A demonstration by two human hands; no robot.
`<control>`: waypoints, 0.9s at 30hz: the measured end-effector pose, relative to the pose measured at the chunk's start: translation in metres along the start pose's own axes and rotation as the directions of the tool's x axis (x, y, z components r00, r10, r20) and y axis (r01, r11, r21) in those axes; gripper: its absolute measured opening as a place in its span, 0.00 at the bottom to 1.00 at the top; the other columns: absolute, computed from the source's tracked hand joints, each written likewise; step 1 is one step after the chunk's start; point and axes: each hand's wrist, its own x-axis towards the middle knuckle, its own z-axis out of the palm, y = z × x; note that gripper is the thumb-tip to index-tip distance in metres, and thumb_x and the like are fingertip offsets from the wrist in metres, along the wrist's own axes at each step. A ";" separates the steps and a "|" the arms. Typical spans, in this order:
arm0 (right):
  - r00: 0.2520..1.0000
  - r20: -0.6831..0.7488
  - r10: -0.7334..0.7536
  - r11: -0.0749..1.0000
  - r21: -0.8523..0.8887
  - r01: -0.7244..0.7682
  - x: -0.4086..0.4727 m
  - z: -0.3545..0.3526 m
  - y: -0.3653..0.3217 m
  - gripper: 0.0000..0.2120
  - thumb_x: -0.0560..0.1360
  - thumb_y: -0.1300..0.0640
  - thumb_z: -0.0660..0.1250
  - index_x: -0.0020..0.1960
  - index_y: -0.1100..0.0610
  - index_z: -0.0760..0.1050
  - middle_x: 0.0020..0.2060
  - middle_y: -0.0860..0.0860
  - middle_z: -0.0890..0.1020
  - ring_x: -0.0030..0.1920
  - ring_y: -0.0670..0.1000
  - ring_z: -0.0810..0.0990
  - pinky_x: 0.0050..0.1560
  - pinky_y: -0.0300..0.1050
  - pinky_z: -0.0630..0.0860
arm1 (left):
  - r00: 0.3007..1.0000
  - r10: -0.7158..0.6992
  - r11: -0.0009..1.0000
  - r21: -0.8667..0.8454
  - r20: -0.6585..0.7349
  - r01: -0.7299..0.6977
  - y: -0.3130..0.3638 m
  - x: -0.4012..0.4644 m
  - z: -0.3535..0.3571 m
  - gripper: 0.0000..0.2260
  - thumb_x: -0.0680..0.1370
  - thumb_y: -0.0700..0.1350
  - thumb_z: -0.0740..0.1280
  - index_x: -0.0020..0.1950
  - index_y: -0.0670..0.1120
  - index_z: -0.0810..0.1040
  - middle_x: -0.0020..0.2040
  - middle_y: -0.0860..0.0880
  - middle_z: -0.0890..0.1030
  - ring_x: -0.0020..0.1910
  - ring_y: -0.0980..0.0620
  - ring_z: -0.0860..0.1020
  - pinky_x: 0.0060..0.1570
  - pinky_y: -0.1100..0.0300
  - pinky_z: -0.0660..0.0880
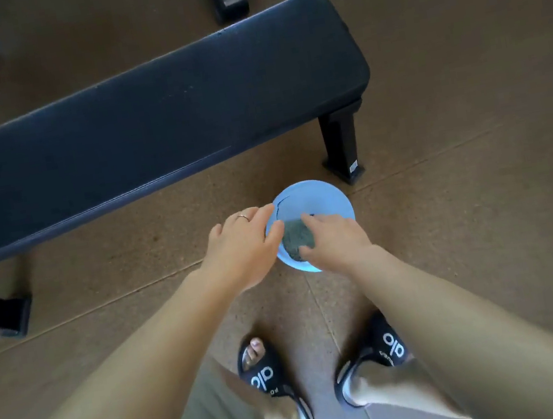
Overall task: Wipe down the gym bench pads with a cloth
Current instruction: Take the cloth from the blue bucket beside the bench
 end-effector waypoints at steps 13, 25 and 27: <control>0.977 -0.206 -0.049 0.995 -0.099 0.029 0.158 0.162 0.049 0.45 0.69 0.29 0.66 0.79 0.47 0.56 0.70 0.55 0.64 0.72 0.59 0.63 0.73 0.57 0.59 | 0.993 0.055 0.998 0.023 -0.108 -0.053 -0.044 0.203 0.118 0.25 0.86 0.59 0.49 0.82 0.55 0.59 0.82 0.51 0.61 0.81 0.48 0.56 0.78 0.46 0.54; 0.980 -0.029 0.194 0.956 0.229 -0.183 0.164 0.115 0.052 0.27 0.76 0.58 0.68 0.73 0.57 0.63 0.64 0.57 0.71 0.64 0.61 0.71 0.60 0.54 0.72 | 0.865 0.276 0.959 0.064 -0.419 -0.275 -0.037 0.182 0.050 0.21 0.85 0.54 0.58 0.77 0.50 0.68 0.72 0.50 0.73 0.68 0.47 0.73 0.60 0.53 0.71; 0.974 0.040 0.223 0.945 0.236 -0.226 0.162 0.107 0.049 0.18 0.77 0.58 0.66 0.67 0.58 0.72 0.57 0.56 0.78 0.59 0.59 0.77 0.53 0.51 0.75 | 0.759 0.313 0.947 0.131 -0.571 -0.292 -0.040 0.181 0.027 0.19 0.83 0.51 0.61 0.73 0.48 0.72 0.65 0.48 0.76 0.60 0.47 0.76 0.53 0.55 0.71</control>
